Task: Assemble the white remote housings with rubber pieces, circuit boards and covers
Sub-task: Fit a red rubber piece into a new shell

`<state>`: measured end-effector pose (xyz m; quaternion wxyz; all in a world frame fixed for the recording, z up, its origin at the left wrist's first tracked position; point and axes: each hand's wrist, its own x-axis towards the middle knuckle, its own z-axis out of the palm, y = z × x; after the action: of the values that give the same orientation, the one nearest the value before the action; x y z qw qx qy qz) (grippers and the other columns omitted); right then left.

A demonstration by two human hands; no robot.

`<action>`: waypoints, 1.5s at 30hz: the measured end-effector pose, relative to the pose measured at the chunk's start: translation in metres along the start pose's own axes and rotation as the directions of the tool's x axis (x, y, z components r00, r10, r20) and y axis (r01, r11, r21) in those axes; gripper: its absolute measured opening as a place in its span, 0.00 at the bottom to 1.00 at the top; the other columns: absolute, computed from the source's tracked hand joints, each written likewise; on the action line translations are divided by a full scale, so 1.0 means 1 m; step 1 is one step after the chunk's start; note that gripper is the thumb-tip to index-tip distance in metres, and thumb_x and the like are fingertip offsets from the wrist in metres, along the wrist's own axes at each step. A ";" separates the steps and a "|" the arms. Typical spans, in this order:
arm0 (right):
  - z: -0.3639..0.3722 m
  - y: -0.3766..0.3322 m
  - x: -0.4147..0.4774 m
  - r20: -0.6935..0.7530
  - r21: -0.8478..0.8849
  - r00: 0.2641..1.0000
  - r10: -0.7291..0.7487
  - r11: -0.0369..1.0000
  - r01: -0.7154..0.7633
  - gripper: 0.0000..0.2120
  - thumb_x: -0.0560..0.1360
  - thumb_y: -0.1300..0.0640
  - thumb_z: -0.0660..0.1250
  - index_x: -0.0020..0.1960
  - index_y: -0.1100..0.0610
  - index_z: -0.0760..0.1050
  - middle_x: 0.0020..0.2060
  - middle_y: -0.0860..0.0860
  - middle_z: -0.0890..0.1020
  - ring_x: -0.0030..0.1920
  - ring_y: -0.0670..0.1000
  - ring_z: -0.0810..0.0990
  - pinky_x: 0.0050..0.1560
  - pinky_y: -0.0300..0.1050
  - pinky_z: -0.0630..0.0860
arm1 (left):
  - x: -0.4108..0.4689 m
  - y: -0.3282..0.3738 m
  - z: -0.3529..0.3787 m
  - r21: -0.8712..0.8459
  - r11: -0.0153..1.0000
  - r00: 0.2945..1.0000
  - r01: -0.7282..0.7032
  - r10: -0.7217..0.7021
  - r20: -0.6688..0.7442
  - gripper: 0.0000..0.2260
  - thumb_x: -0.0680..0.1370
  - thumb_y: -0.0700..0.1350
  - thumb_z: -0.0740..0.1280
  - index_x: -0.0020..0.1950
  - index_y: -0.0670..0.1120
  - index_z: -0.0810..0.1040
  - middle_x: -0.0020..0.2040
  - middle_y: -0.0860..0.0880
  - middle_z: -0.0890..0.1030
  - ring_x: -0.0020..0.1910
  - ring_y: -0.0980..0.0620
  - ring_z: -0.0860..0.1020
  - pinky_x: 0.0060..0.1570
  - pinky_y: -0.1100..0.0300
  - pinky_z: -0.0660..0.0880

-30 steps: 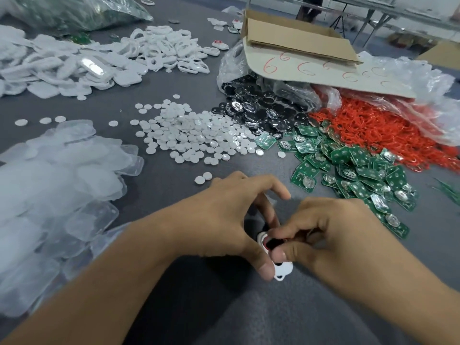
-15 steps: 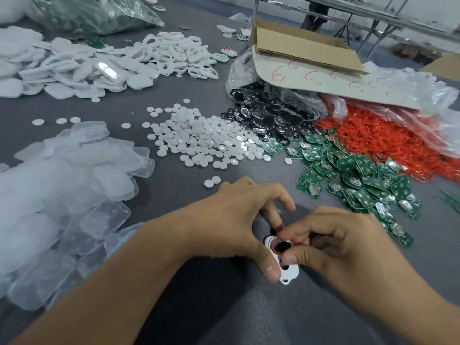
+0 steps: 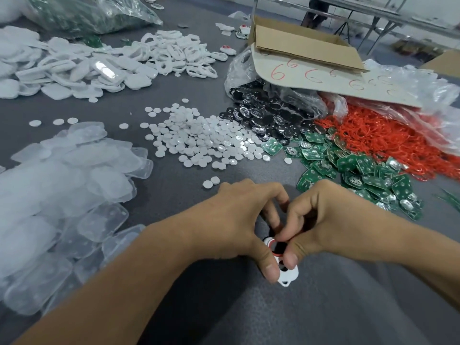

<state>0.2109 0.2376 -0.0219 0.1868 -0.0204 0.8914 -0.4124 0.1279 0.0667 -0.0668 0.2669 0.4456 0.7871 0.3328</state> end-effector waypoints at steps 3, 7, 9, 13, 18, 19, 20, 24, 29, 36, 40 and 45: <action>0.004 -0.003 -0.002 -0.058 -0.044 0.995 0.078 0.996 -0.080 0.08 0.63 0.55 0.84 0.38 0.49 0.86 0.34 0.45 0.86 0.36 0.44 0.85 0.40 0.39 0.80 | -0.001 -0.001 0.000 -0.008 1.000 1.000 -0.010 0.010 -0.005 0.37 0.56 0.55 0.86 0.60 0.61 0.72 0.49 0.64 0.80 0.58 0.62 0.69 0.58 0.58 0.67; 0.024 -0.002 -0.016 -0.265 -0.145 0.962 0.067 0.984 -0.108 0.10 0.63 0.53 0.84 0.38 0.42 0.84 0.32 0.39 0.85 0.33 0.40 0.83 0.34 0.37 0.76 | -0.001 -0.002 0.000 -0.016 1.000 1.000 -0.025 0.025 -0.003 0.37 0.56 0.55 0.86 0.60 0.60 0.72 0.49 0.65 0.81 0.58 0.65 0.68 0.57 0.58 0.66; 0.030 -0.002 -0.022 -0.349 -0.103 0.935 0.058 0.990 -0.100 0.11 0.62 0.52 0.84 0.38 0.41 0.84 0.33 0.40 0.85 0.31 0.42 0.82 0.35 0.42 0.78 | -0.001 -0.002 0.000 -0.016 1.000 1.000 -0.023 0.023 -0.001 0.37 0.56 0.56 0.86 0.60 0.61 0.72 0.49 0.65 0.82 0.59 0.64 0.67 0.58 0.58 0.66; 0.022 -0.002 -0.019 -0.238 0.084 0.966 0.103 0.993 -0.086 0.08 0.59 0.52 0.83 0.36 0.46 0.86 0.34 0.46 0.86 0.35 0.47 0.85 0.41 0.43 0.80 | -0.002 -0.002 0.000 -0.017 1.000 1.000 -0.017 0.017 0.016 0.36 0.57 0.56 0.85 0.60 0.62 0.71 0.50 0.68 0.82 0.60 0.62 0.67 0.58 0.57 0.66; 0.009 -0.005 -0.009 -0.114 0.035 0.989 0.099 0.995 -0.095 0.09 0.58 0.50 0.83 0.35 0.46 0.86 0.33 0.47 0.86 0.36 0.47 0.85 0.41 0.41 0.80 | -0.001 -0.002 0.000 -0.010 1.000 1.000 -0.001 0.001 0.011 0.36 0.57 0.56 0.85 0.59 0.64 0.71 0.50 0.67 0.82 0.60 0.59 0.68 0.59 0.55 0.68; 0.012 -0.002 -0.012 -0.143 0.037 0.985 0.094 0.995 -0.090 0.09 0.59 0.50 0.83 0.36 0.46 0.86 0.34 0.46 0.86 0.37 0.48 0.85 0.43 0.43 0.81 | -0.002 -0.002 0.000 -0.014 1.000 1.000 0.003 -0.003 0.017 0.36 0.57 0.56 0.85 0.59 0.64 0.70 0.50 0.67 0.81 0.61 0.59 0.67 0.59 0.54 0.68; 0.017 0.001 -0.016 -0.188 0.039 0.978 0.088 0.996 -0.082 0.08 0.60 0.50 0.83 0.37 0.46 0.86 0.34 0.46 0.86 0.37 0.49 0.85 0.43 0.46 0.81 | -0.002 -0.002 0.000 -0.019 1.000 1.000 0.003 -0.002 0.024 0.36 0.57 0.56 0.85 0.59 0.64 0.70 0.51 0.68 0.81 0.61 0.60 0.67 0.60 0.54 0.68; 0.025 0.004 -0.020 -0.246 0.180 0.961 0.127 0.980 -0.084 0.09 0.59 0.51 0.83 0.38 0.49 0.87 0.34 0.49 0.86 0.34 0.45 0.81 0.37 0.40 0.76 | -0.002 -0.002 0.000 -0.019 1.000 1.000 -0.002 0.002 0.029 0.35 0.58 0.56 0.85 0.59 0.65 0.70 0.52 0.69 0.80 0.61 0.62 0.66 0.61 0.55 0.67; 0.008 -0.001 -0.002 -0.071 0.168 0.960 0.272 0.952 -0.257 0.13 0.54 0.52 0.84 0.35 0.53 0.86 0.27 0.51 0.82 0.27 0.46 0.73 0.27 0.37 0.70 | -0.002 -0.002 0.001 -0.014 1.000 1.000 -0.011 0.011 0.000 0.36 0.56 0.56 0.85 0.57 0.64 0.70 0.51 0.68 0.80 0.57 0.65 0.67 0.56 0.57 0.67; 0.010 -0.007 -0.006 -0.135 0.125 0.923 0.361 0.930 -0.346 0.13 0.56 0.54 0.85 0.36 0.54 0.85 0.30 0.53 0.84 0.28 0.47 0.80 0.32 0.41 0.77 | -0.003 -0.001 0.001 -0.028 1.000 1.000 -0.008 0.009 0.008 0.36 0.57 0.55 0.85 0.57 0.64 0.68 0.51 0.68 0.81 0.57 0.66 0.67 0.55 0.58 0.64; 0.040 0.001 -0.028 -0.425 0.133 0.868 0.258 0.966 -0.221 0.13 0.58 0.51 0.84 0.40 0.48 0.84 0.33 0.49 0.85 0.33 0.49 0.84 0.41 0.52 0.82 | -0.003 0.000 -0.001 -0.022 0.999 0.999 -0.027 0.028 0.029 0.35 0.58 0.55 0.85 0.57 0.61 0.69 0.50 0.69 0.82 0.56 0.68 0.67 0.52 0.58 0.63; 0.057 0.007 -0.034 -0.511 0.255 0.830 0.223 0.962 -0.101 0.12 0.64 0.61 0.82 0.42 0.47 0.85 0.34 0.50 0.84 0.35 0.52 0.84 0.46 0.56 0.82 | -0.005 -0.001 -0.001 -0.019 1.000 0.999 0.003 -0.003 0.032 0.34 0.58 0.57 0.85 0.57 0.63 0.70 0.51 0.68 0.81 0.60 0.61 0.67 0.53 0.58 0.66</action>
<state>0.2632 0.2077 -0.0503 -0.0334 0.1920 0.8560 -0.4789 0.1293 0.0622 -0.0661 0.2842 0.4471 0.7802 0.3327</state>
